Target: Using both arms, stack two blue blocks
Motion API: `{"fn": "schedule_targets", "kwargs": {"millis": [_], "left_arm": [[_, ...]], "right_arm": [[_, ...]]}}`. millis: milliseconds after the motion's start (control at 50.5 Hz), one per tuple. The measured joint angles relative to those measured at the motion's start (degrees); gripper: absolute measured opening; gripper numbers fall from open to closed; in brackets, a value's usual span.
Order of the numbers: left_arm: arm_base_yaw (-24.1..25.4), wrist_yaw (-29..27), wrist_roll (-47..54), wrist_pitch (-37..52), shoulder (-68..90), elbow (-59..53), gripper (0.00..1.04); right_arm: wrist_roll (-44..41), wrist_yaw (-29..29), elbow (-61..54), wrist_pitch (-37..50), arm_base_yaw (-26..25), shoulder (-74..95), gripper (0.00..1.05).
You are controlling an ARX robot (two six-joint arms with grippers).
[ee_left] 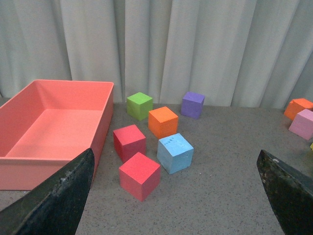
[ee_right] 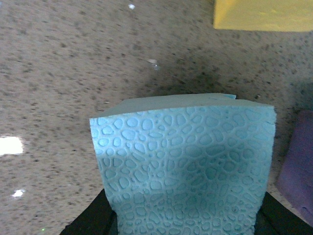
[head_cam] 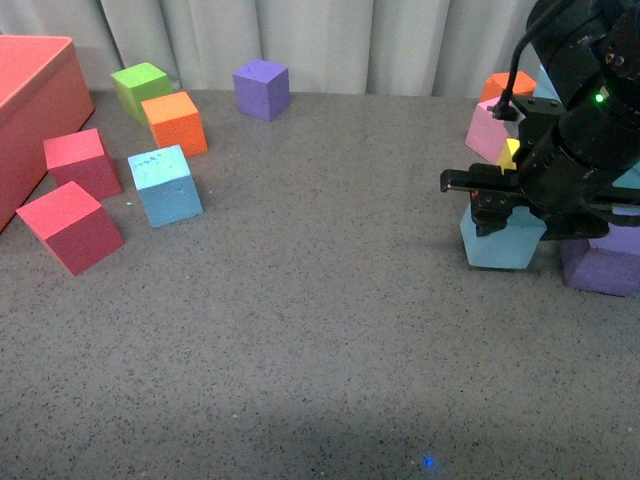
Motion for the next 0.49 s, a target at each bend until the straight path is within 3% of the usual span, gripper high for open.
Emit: {"fn": "schedule_targets", "kwargs": {"millis": [495], "left_arm": [[0.0,0.0,0.0,0.0,0.0,0.0,0.98]], "right_arm": [[2.7,-2.9,17.8,-8.3,10.2,8.2,0.43]]}}
